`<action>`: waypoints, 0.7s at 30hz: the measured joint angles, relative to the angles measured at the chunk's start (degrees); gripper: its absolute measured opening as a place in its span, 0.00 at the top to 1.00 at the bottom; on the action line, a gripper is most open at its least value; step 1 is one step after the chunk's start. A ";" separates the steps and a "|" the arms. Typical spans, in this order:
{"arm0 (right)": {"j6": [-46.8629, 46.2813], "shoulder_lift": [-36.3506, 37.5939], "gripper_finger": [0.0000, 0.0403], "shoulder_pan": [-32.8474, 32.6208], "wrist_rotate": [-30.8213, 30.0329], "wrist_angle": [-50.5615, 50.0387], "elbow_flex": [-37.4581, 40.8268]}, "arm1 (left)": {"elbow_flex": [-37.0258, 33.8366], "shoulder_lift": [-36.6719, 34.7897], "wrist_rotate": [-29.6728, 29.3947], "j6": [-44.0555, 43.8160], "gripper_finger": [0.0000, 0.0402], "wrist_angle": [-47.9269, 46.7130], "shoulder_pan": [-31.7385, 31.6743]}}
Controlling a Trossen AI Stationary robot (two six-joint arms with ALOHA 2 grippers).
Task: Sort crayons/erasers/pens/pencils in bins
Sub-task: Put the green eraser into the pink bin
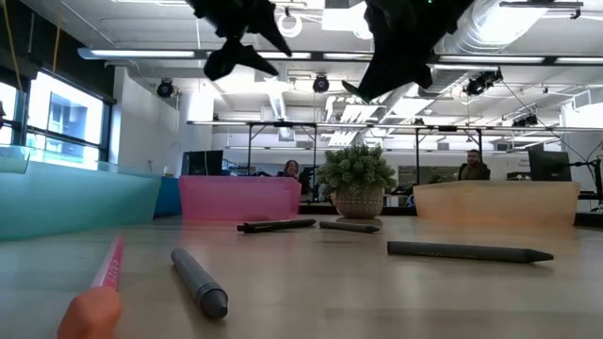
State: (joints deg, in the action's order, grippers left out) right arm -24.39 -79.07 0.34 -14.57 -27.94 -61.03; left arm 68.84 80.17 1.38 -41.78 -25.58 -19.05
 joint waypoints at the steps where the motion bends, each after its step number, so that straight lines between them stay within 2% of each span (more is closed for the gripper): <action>1: 1.00 0.00 0.87 0.19 -0.06 -0.02 -0.01 | 0.00 0.61 0.16 -0.22 0.60 1.70 0.06; 12: 9.43 0.00 0.87 1.20 -0.25 -0.05 -0.01 | -0.02 7.48 1.93 -4.64 0.60 11.37 1.57; 21: 12.54 0.00 0.87 1.27 -1.54 -0.03 -0.01 | -0.02 13.34 4.37 -8.92 0.60 20.04 2.59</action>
State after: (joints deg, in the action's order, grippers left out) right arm -11.85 -79.07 1.61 -16.12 -27.96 -61.04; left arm 68.82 93.51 5.75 -50.69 -5.54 -16.46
